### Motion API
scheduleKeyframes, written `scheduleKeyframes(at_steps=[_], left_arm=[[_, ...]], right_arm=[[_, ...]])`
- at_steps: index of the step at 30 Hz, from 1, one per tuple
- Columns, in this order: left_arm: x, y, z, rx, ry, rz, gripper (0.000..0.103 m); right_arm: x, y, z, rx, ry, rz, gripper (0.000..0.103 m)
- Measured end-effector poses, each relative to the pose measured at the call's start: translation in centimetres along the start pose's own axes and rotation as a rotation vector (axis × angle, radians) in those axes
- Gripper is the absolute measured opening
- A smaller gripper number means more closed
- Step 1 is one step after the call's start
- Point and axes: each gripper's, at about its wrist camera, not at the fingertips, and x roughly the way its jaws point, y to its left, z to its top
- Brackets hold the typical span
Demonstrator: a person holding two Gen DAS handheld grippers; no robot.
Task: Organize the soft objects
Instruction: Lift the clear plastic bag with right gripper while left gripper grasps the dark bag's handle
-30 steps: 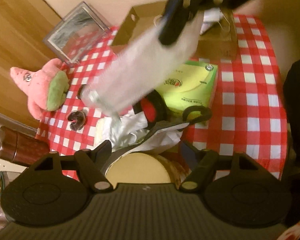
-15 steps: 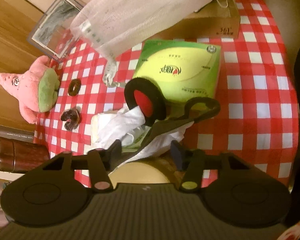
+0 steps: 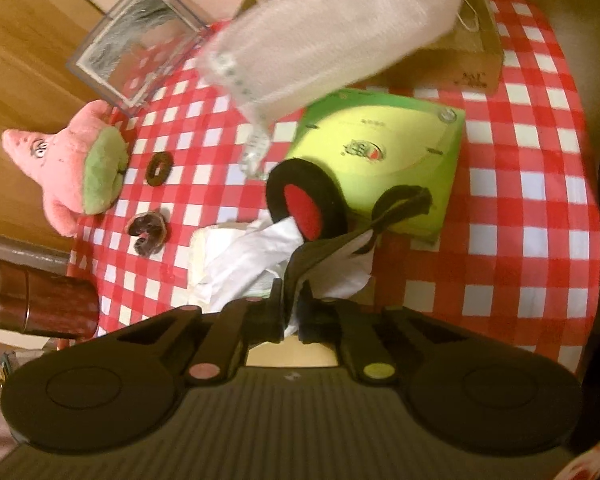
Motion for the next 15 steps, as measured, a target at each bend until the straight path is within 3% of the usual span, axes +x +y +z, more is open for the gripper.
scheduleKeyframes(at_steps=[15], left_arm=[[-8.4, 4.7, 2.1, -0.261, -0.134, 0.064, 0.004]], right_arm=[[-2.6, -0.9, 0.3, 0.101, -0.060, -0.059, 0.001]])
